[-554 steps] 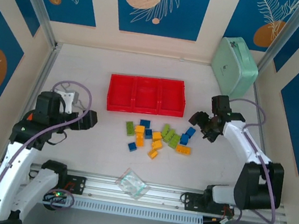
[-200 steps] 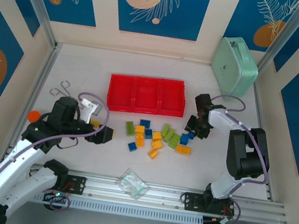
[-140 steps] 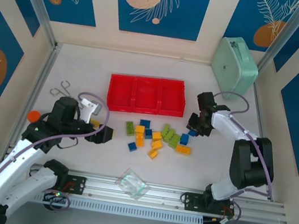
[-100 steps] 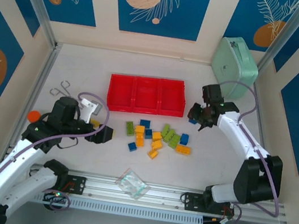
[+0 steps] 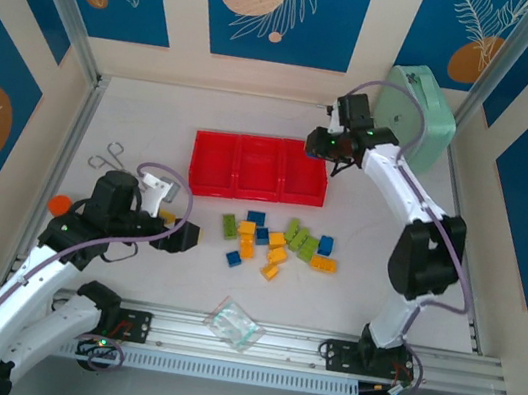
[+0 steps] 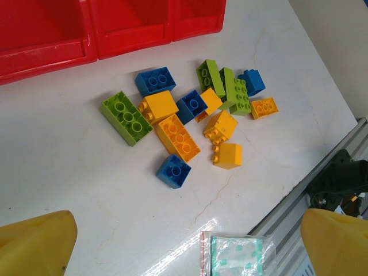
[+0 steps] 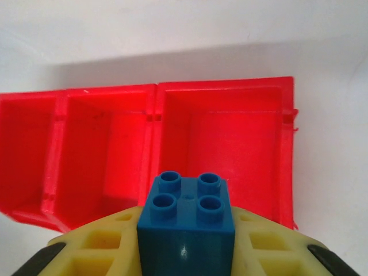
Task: Sort the legos into containers by color
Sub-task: Place the lego in the container.
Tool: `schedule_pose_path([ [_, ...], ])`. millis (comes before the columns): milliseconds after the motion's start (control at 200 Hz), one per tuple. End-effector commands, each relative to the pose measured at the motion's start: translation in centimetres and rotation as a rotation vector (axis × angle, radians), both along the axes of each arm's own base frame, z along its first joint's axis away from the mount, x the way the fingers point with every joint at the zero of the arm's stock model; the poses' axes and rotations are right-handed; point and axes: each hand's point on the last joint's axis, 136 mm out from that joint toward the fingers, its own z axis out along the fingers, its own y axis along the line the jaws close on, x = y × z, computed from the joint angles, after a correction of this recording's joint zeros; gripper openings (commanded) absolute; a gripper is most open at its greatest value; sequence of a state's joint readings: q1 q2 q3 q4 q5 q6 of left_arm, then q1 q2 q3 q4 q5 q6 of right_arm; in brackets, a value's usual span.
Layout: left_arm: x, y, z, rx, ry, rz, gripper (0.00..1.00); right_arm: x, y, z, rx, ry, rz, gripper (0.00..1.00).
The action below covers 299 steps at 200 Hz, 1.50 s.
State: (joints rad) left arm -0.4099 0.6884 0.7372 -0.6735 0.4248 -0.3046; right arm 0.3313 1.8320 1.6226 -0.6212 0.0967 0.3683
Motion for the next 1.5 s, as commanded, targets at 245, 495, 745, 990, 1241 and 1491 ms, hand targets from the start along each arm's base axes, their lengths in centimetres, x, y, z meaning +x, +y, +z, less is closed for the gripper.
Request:
schedule_pose_path([
  [245, -0.7, -0.3, 0.2, 0.001, -0.015, -0.041, 0.99, 2.4, 2.4, -6.5, -0.012, 0.126, 0.068, 0.25],
  [495, -0.8, -0.2, 0.4, -0.002, -0.026, -0.042, 0.99, 3.3, 2.8, -8.8, -0.038, 0.157, 0.070, 0.34],
  [745, -0.9, -0.2, 0.5, -0.004, -0.031, -0.041, 0.99, 3.2, 2.9, -8.0, -0.075, 0.161, 0.068, 0.44],
  [990, -0.9, -0.2, 0.6, -0.004, -0.034, -0.044, 0.99, 1.1, 1.9, -4.7, -0.105, 0.146, 0.038, 0.54],
  [1241, -1.1, -0.2, 0.8, -0.007, -0.045, -0.045, 0.99, -3.8, -1.5, -1.2, -0.088, 0.149, -0.056, 0.56],
  [1491, -1.3, -0.4, 1.1, -0.017, -0.058, -0.056, 0.99, -11.4, -4.8, -2.7, -0.060, 0.225, -0.153, 0.74],
])
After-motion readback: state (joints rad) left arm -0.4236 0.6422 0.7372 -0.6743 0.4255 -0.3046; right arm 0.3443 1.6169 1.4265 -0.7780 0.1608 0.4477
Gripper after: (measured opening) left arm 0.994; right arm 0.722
